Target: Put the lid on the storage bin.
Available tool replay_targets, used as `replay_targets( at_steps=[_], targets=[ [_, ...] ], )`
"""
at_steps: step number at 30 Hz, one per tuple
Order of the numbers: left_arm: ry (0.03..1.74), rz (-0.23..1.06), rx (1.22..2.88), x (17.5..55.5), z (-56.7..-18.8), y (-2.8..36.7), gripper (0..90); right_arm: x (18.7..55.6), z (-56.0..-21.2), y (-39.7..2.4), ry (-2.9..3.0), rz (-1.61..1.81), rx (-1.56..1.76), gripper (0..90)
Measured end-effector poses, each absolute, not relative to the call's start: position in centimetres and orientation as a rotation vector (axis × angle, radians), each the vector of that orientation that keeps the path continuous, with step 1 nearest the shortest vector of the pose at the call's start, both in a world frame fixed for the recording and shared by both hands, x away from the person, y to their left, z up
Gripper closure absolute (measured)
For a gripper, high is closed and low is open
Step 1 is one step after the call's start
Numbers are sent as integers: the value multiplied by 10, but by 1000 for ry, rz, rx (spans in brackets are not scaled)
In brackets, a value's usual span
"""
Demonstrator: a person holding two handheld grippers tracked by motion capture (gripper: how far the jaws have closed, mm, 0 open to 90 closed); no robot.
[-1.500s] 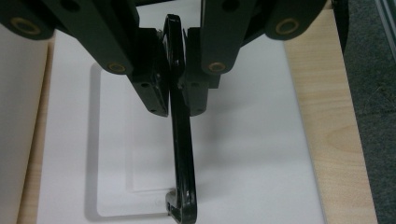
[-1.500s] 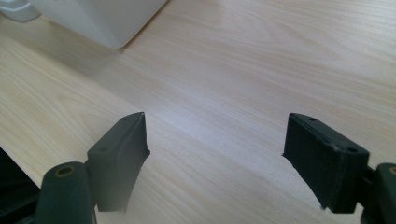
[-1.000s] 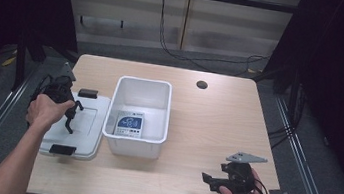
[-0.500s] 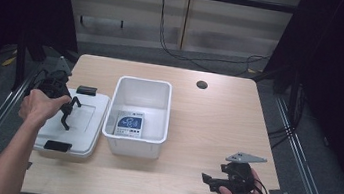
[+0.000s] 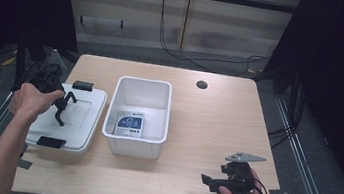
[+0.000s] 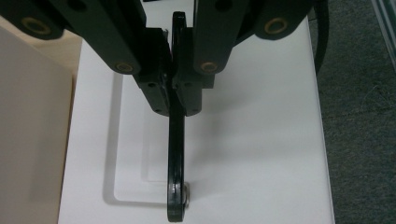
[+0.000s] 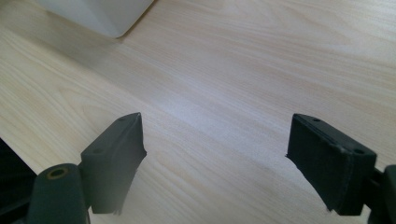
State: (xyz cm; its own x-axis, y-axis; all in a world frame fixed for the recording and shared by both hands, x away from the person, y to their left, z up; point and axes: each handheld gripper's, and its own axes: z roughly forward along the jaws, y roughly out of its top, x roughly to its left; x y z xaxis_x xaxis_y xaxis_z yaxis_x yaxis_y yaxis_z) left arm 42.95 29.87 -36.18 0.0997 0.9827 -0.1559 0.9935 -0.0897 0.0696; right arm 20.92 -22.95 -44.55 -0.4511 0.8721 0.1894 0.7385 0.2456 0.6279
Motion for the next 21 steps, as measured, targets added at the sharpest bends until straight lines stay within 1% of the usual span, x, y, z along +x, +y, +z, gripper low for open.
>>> replay_targets(
  at_steps=[1,11,17,19,21],
  targets=[
    [1998,-120,2224,430,-360,299,852,209,-445,-230,2315,992,1520,181],
    [1996,-111,2217,427,-346,298,852,209,-446,-229,2324,995,1528,177],
    [2000,-71,2188,423,-328,303,853,209,-446,-229,2328,998,1523,175],
    [1994,-94,2197,423,-327,305,853,209,-446,-229,2329,997,1520,175],
    [1988,-88,2196,423,-325,306,853,209,-446,-229,2329,995,1520,175]
  ],
)
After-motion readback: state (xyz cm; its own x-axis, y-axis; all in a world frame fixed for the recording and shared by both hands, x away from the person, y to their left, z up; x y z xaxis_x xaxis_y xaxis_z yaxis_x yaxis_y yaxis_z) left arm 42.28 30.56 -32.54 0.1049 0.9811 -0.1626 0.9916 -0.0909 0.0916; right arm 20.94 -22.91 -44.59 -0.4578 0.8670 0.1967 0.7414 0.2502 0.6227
